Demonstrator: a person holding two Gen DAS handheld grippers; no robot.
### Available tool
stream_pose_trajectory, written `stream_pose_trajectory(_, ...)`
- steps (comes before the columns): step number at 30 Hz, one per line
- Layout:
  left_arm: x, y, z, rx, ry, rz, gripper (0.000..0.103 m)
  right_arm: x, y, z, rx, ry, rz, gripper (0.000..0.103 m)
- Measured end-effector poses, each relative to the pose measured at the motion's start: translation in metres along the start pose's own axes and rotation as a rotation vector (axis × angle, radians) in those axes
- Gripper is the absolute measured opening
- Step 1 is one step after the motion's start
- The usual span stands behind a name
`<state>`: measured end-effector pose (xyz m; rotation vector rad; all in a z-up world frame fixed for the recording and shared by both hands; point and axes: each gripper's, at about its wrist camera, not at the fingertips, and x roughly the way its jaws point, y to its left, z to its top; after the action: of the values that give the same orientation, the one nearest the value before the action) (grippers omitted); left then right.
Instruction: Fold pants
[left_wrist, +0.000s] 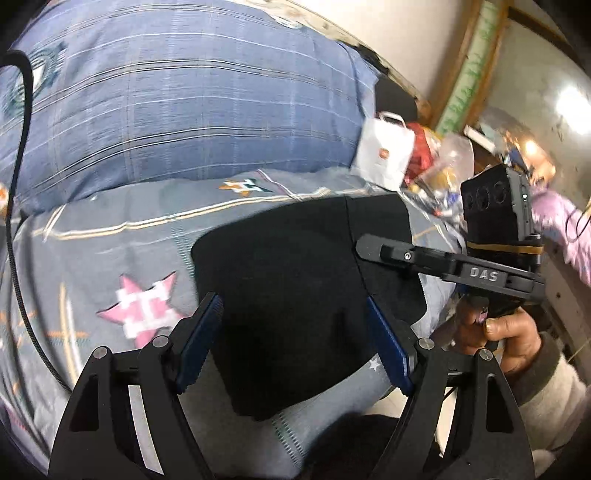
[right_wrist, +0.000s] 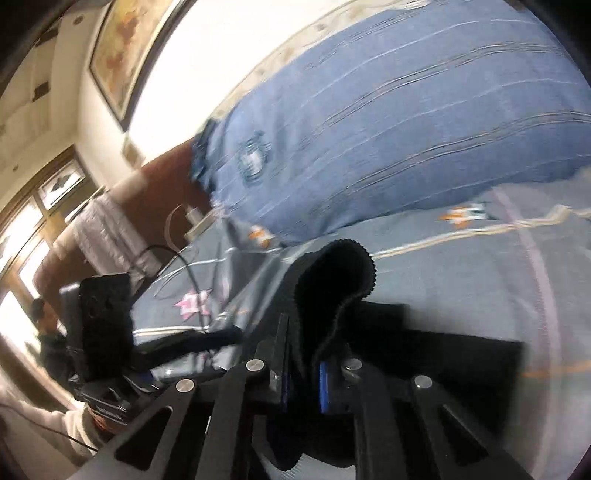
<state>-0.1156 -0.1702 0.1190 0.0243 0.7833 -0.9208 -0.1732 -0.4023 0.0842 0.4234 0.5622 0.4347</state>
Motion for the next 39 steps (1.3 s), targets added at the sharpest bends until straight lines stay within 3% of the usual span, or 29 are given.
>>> stream_pose_trajectory(5,0.058,-0.003,-0.006,0.016,0.116,0.083,0.079,0.0,-0.051,-0.023,0.068,0.067,-0.174,0.01)
stream_pose_trajectory(8,0.078,-0.003,-0.01,0.046,0.13,0.146,0.079,0.014,-0.062,-0.026,0.056,0.083,-0.24,0.01)
stream_pose_trajectory(12,0.072,0.0,-0.01,0.02,0.124,0.143,0.079,0.017,-0.056,-0.025,0.034,0.081,-0.289,0.012)
stream_pose_trajectory(14,0.06,0.002,-0.005,-0.007,0.097,0.132,0.079,0.003,-0.053,-0.022,0.044,0.056,-0.314,0.021)
stream_pose_trajectory(16,0.05,0.003,0.002,-0.018,0.062,0.144,0.079,-0.013,-0.044,-0.018,0.021,0.014,-0.361,0.023)
stream_pose_trajectory(22,0.063,0.005,0.019,-0.035,0.062,0.2,0.079,-0.012,-0.008,-0.002,-0.108,-0.016,-0.326,0.023)
stream_pose_trajectory(27,0.094,0.014,0.018,-0.064,0.115,0.247,0.079,0.023,-0.024,-0.001,-0.075,0.039,-0.333,0.023)
stream_pose_trajectory(30,0.103,0.014,0.013,-0.036,0.103,0.277,0.082,0.041,-0.043,-0.009,-0.077,0.093,-0.403,0.023)
stream_pose_trajectory(34,0.102,0.014,0.009,-0.031,0.091,0.278,0.085,0.037,-0.052,-0.013,-0.033,0.062,-0.351,0.023)
stream_pose_trajectory(39,0.076,0.012,0.01,-0.083,0.103,0.235,0.084,0.016,-0.02,-0.011,-0.086,0.091,-0.355,0.024)
